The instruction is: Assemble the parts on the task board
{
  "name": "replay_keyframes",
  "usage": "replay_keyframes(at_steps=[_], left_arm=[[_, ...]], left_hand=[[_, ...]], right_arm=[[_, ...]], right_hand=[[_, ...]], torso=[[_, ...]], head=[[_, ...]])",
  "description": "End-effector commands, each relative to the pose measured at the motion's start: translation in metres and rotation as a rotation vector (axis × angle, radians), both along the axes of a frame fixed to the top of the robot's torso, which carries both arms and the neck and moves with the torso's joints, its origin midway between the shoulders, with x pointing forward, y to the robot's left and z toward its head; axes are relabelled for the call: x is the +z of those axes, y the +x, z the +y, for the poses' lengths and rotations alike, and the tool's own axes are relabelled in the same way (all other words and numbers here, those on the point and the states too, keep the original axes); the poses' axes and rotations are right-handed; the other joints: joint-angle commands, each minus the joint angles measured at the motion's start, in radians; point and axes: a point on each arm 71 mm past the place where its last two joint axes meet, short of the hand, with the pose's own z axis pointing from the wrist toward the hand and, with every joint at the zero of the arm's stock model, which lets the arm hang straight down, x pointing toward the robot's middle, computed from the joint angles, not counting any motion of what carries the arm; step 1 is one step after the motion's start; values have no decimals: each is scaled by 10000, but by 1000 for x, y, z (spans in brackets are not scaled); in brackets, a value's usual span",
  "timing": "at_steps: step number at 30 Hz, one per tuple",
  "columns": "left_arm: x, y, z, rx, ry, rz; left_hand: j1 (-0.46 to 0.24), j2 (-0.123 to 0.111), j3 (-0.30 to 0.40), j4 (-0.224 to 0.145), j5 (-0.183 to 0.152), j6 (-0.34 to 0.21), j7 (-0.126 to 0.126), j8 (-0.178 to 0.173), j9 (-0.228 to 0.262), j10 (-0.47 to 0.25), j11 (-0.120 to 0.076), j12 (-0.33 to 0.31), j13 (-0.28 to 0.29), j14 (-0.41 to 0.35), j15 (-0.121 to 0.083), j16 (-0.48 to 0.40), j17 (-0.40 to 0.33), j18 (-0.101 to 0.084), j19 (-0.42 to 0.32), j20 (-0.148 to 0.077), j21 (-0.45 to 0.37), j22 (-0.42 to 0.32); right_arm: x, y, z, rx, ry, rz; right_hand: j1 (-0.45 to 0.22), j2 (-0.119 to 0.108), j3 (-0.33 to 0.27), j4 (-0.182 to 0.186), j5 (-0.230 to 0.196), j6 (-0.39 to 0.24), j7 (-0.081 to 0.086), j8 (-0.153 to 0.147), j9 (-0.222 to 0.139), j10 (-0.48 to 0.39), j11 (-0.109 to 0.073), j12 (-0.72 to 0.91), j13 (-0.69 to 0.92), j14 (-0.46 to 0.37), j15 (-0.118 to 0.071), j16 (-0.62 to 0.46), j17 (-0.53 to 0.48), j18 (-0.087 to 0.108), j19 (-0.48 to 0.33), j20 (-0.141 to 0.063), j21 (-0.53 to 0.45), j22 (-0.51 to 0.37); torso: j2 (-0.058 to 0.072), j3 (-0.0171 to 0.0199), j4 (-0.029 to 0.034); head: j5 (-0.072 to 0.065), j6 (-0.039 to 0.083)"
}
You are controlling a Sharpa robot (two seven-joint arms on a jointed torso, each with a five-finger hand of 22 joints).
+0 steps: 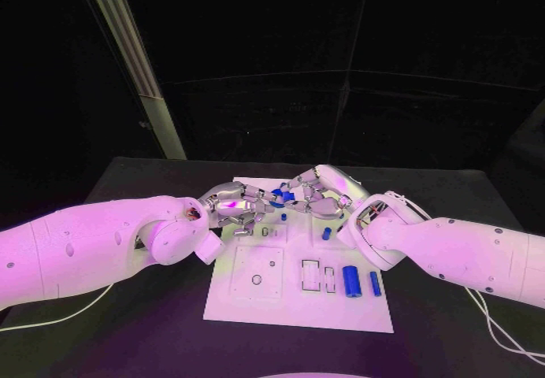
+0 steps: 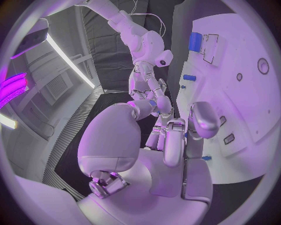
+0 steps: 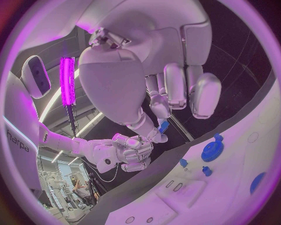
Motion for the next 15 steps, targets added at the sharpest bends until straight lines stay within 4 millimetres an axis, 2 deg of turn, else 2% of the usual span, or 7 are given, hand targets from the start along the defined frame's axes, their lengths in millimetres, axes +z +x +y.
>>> replay_keyframes(at_steps=[1,15], left_arm=[[3,1,0,58,-176,-215],[3,0,0,51,-196,-234]], left_hand=[[-148,-1,50,-27,61,39,-50,-74,6,35,-83,50,16,862,-74,35,2155,-91,31,-79,68,29],[-188,-16,91,-98,67,171,-64,-65,19,50,-103,58,5,869,-94,49,2176,-101,52,-99,110,83]], right_arm=[[-1,0,0,11,-248,112],[-2,1,0,-114,-401,176]], right_hand=[[-25,83,-19,30,49,2,65,16,7,-21,65,-10,-5,659,63,44,641,-200,21,25,36,-5],[-46,76,-46,51,49,9,69,12,6,-24,72,-9,-4,657,71,41,635,-199,19,32,35,-9]], torso=[[-2,2,-1],[4,7,-5]], head=[[20,-3],[-4,5]])
